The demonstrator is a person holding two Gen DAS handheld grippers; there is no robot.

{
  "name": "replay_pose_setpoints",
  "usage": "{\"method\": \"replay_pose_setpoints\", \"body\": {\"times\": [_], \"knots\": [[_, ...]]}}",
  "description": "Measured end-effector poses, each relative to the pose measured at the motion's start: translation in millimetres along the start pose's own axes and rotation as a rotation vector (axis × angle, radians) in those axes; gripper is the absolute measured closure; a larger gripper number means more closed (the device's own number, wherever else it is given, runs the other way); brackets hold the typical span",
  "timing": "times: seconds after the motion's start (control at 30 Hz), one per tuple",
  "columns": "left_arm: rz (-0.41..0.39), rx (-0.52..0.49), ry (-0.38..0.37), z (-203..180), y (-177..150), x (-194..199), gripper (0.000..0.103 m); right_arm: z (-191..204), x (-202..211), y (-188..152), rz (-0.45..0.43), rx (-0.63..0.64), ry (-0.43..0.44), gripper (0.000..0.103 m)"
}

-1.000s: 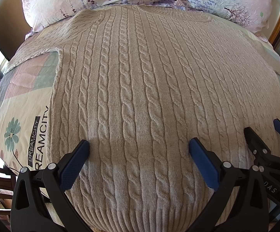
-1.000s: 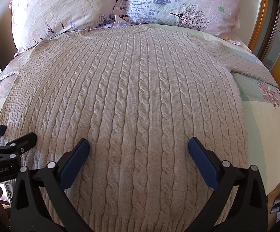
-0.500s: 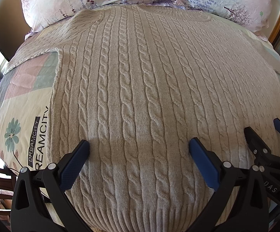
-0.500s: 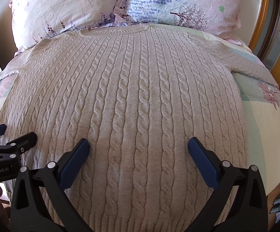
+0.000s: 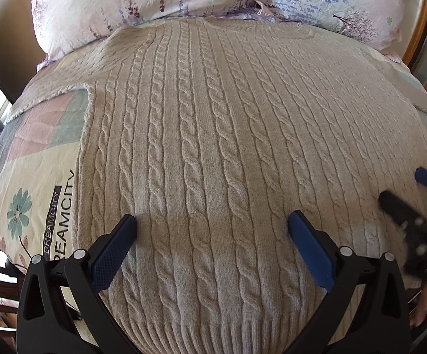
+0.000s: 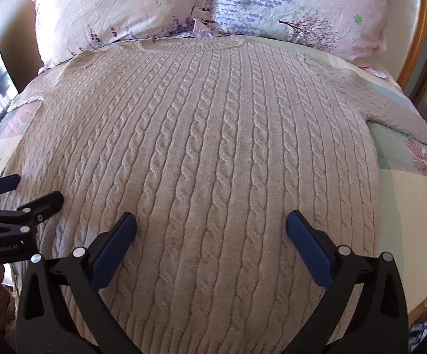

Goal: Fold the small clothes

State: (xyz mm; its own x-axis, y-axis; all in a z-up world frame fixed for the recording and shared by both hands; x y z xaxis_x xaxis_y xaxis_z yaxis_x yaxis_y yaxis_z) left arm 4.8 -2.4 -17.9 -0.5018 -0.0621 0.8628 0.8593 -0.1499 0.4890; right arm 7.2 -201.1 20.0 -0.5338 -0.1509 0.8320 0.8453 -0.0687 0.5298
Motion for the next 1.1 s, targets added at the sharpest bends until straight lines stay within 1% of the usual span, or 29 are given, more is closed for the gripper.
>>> {"method": "replay_pose_setpoints", "body": {"times": [0.07, 0.1, 0.13, 0.17, 0.2, 0.23, 0.27, 0.3, 0.33, 0.4, 0.43, 0.47, 0.5, 0.57, 0.63, 0.73, 0.77, 0.8, 0.83, 0.87, 0.9, 0.93, 1.0, 1.03, 1.07, 1.1], "knots": [[-0.030, -0.071, 0.006, -4.2, 2.1, 3.5, 0.001, -42.5, 26.0, 20.4, -0.120, -0.114, -0.008, 0.004], [-0.045, -0.089, -0.008, -3.7, 4.3, 6.2, 0.001, -77.1, 42.5, 33.7, -0.198, -0.205, -0.025, 0.004], [-0.071, -0.081, -0.037, 0.5, 8.0, 10.6, 0.001, -105.0, 52.3, 43.0, -0.249, -0.278, -0.033, 0.004], [-0.097, -0.064, -0.061, 4.6, 12.1, 14.3, 0.001, -138.7, 60.6, 51.9, -0.293, -0.365, -0.041, 0.007], [-0.135, -0.038, -0.089, 12.1, 17.1, 19.2, 0.001, -179.3, 64.9, 60.6, -0.322, -0.470, -0.056, 0.019], [-0.169, -0.013, -0.112, 19.3, 20.6, 22.7, 0.001, -215.7, 65.3, 65.9, -0.337, -0.565, -0.076, 0.027], [-0.199, 0.010, -0.141, 27.4, 25.1, 25.1, 0.001, -246.0, 63.7, 68.4, -0.339, -0.644, -0.092, 0.042], [-0.225, 0.029, -0.179, 34.7, 29.3, 26.4, 0.001, -281.2, 59.9, 69.3, -0.339, -0.737, -0.106, 0.051], [-0.249, 0.050, -0.241, 43.1, 32.7, 26.9, 0.001, -308.6, 56.4, 66.9, -0.334, -0.808, -0.128, 0.054], [-0.277, 0.108, -0.373, 60.1, 41.1, 20.8, 0.001, -356.5, 45.6, 59.6, -0.303, -0.942, -0.158, 0.054], [-0.283, 0.142, -0.421, 70.2, 43.7, 16.8, 0.001, -371.1, 41.7, 54.3, -0.289, -0.992, -0.161, 0.054], [-0.287, 0.172, -0.443, 77.9, 46.7, 12.5, 0.001, -384.5, 37.4, 48.3, -0.275, -1.046, -0.163, 0.054], [-0.288, 0.202, -0.437, 87.3, 49.9, 8.0, 0.001, -395.3, 33.4, 42.5, -0.268, -1.091, -0.166, 0.054], [-0.289, 0.246, -0.361, 107.3, 57.3, -0.9, 0.001, -407.8, 32.4, 38.8, -0.299, -1.113, -0.169, 0.059], [-0.288, 0.282, -0.297, 126.0, 63.7, -8.7, 0.001, -419.8, 31.1, 41.9, -0.314, -1.107, -0.175, 0.059], [-0.298, 0.365, -0.285, 159.8, 69.9, -15.1, 0.001, -437.5, 27.3, 45.1, -0.361, -1.139, -0.159, 0.061], [-0.305, 0.403, -0.278, 173.6, 69.5, -15.5, 0.001, -442.2, 26.4, 44.7, -0.376, -1.150, -0.160, 0.067], [-0.315, 0.438, -0.268, 186.5, 69.1, -15.7, 0.001, -447.4, 24.9, 45.2, -0.379, -1.154, -0.169, 0.079], [-0.325, 0.475, -0.256, 199.8, 68.2, -15.8, 0.001, -450.7, 23.8, 46.1, -0.359, -1.152, -0.194, 0.091], [-0.333, 0.510, -0.243, 212.8, 67.1, -16.1, 0.001, -451.8, 22.1, 49.7, -0.351, -1.147, -0.209, 0.096], [-0.341, 0.541, -0.225, 225.2, 64.9, -16.9, 0.001, -445.4, 25.6, 55.6, -0.362, -1.125, -0.231, 0.096], [-0.345, 0.578, -0.200, 238.7, 62.8, -18.0, 0.001, -433.3, 33.6, 65.4, -0.399, -1.076, -0.254, 0.097], [-0.348, 0.651, -0.181, 263.4, 57.6, -21.2, 0.001, -388.7, 52.0, 96.7, -0.476, -0.913, -0.267, 0.097], [-0.352, 0.694, -0.178, 276.1, 55.4, -23.2, 0.004, -359.8, 59.0, 114.1, -0.504, -0.826, -0.243, 0.097], [-0.356, 0.733, -0.174, 286.6, 53.9, -25.4, 0.012, -327.5, 64.0, 131.3, -0.529, -0.738, -0.200, 0.097], [-0.357, 0.769, -0.172, 296.9, 52.9, -27.8, 0.016, -283.8, 68.0, 150.4, -0.548, -0.632, -0.137, 0.097]]}}
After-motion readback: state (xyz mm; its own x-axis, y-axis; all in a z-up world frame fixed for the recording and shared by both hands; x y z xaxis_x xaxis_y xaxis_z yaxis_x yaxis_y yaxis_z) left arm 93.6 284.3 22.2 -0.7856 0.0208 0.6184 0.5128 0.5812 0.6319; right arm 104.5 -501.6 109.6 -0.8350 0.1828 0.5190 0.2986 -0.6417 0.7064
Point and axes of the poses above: each gripper's, at about its wrist camera, not at the fingertips, and x roughly against the way its jaws point, z to its left, y to its top, the point moved 2 cm from there along -x, roughly the way its jaws point, and after that the axes turned 4 degrees about y, right-handed, at the moved point
